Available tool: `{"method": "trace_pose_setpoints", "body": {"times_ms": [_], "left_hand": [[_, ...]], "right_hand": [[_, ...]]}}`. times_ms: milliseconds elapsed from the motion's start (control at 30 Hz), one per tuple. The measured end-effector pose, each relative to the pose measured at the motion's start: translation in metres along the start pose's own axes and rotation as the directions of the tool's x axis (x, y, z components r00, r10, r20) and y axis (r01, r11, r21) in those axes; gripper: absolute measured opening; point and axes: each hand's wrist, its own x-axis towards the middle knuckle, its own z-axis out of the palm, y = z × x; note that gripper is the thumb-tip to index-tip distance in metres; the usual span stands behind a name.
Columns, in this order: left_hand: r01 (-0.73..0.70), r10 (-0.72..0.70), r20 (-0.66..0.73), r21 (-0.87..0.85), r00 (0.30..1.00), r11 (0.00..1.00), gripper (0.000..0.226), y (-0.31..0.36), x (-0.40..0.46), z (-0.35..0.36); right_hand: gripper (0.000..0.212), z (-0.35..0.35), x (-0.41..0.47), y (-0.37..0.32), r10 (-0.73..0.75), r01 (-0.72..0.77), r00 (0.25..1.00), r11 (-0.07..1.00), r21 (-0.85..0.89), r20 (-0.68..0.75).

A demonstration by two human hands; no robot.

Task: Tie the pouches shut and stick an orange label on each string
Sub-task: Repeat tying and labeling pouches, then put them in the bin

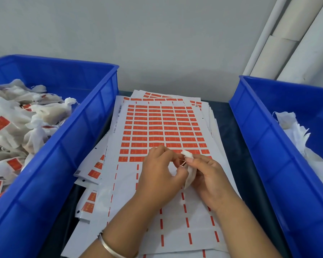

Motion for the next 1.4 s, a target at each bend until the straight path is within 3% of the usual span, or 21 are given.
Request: {"method": "trace_pose_setpoints", "body": {"times_ms": [133, 367, 567, 767, 933, 1067, 1133, 1267, 1400], "left_hand": [[0.035, -0.038, -0.031, -0.080, 0.999, 0.996, 0.015, 0.001, 0.001, -0.005], [0.046, -0.037, 0.073, -0.133, 0.997, 0.990, 0.014, 0.000, 0.006, -0.001], [0.069, -0.060, 0.098, -0.089, 0.993, 0.994, 0.026, 0.000, 0.006, 0.000], [0.182, -0.186, -0.082, -0.053, 0.979, 0.982, 0.029, -0.004, 0.012, -0.006], [0.214, -0.225, -0.262, -0.069, 0.938, 0.974, 0.023, -0.006, 0.016, -0.015], [0.171, -0.177, -0.197, -0.047, 0.964, 0.984, 0.020, 0.002, 0.015, -0.019], [0.098, -0.093, -0.139, 0.028, 0.986, 0.995, 0.013, 0.009, 0.013, -0.024], [-0.104, 0.114, -0.070, 0.140, 0.991, 0.985, 0.022, 0.034, 0.007, -0.037], [-0.106, 0.113, -0.052, 0.128, 0.992, 0.986, 0.013, 0.056, 0.020, -0.039]], "right_hand": [[0.027, -0.002, 0.002, -0.002, -0.008, 0.008, 1.000, 1.000, 0.006, -0.030], [0.021, -0.004, 0.002, -0.001, -0.003, 0.003, 1.000, 0.999, 0.050, -0.013], [0.017, -0.001, 0.002, 0.001, -0.049, 0.043, 0.998, 0.992, -0.115, -0.050], [0.013, -0.002, 0.003, 0.004, -0.116, 0.080, 0.990, 0.931, -0.356, -0.082], [0.031, 0.000, -0.002, -0.001, -0.004, 0.066, 0.990, 0.895, -0.441, 0.141], [0.027, 0.000, -0.009, -0.008, 0.054, 0.083, 0.972, 0.835, -0.544, 0.230], [0.019, -0.001, -0.013, -0.013, 0.059, 0.085, 0.956, 0.882, -0.463, 0.289], [0.034, -0.002, -0.019, -0.023, -0.055, 0.130, 0.954, 0.961, -0.243, 0.293], [0.037, -0.015, -0.023, -0.037, -0.164, 0.200, 0.956, 0.971, -0.128, 0.244]]}}
